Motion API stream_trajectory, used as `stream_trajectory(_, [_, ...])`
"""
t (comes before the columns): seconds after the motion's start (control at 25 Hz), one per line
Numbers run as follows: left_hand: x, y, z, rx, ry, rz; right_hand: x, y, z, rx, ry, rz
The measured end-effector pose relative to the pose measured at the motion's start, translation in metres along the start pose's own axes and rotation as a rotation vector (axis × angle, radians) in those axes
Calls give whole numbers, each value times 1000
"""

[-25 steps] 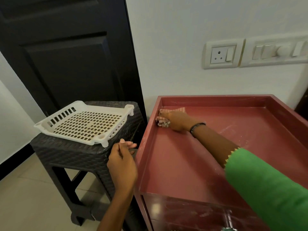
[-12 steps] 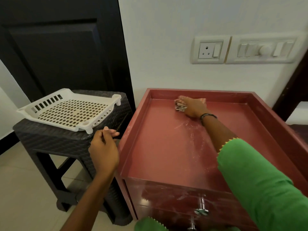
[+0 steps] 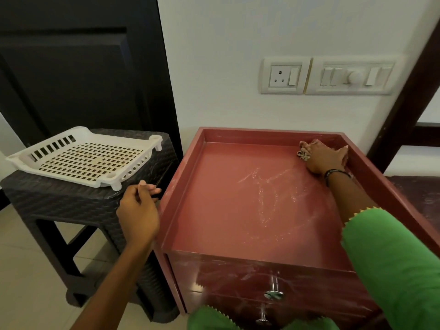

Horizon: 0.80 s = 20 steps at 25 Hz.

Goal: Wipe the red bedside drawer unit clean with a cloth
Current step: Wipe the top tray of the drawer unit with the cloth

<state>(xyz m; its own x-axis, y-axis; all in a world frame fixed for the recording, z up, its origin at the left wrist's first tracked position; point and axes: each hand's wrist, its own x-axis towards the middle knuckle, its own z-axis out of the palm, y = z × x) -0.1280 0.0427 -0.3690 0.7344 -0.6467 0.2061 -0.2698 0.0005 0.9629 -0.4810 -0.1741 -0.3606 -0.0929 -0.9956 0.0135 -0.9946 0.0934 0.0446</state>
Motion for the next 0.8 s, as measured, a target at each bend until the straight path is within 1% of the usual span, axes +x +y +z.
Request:
stream_trajectory(0.12, [-2, 1, -1, -9, -10, -5, -28, -8, 6, 66, 145, 118])
stream_trajectory(0.16, [-3, 1, -1, -15, -11, -13, -44, -9, 5, 65, 165, 156])
stream_trajectory(0.32, [-3, 0, -1, -35, -17, -44, -111, -6, 23, 58, 96, 280])
stream_trajectory(0.4, [-4, 0, -1, -43, -26, -47, -142, -1, 23, 162, 73, 325])
stream_trajectory(0.48, [-4, 1, -1, -47, -29, -44, -154, 0, 16, 204, 113, 320])
stream_trajectory(0.56, [-3, 1, -1, -51, -34, -42, -148, -1, -1, 195, 119, 269])
stream_trajectory(0.68, [-4, 2, -2, -66, -51, -43, -129, 8, -12, 211, 37, 175])
stream_trajectory(0.8, [-4, 1, -2, -74, -51, -59, -159, 20, -3, 179, 48, 110])
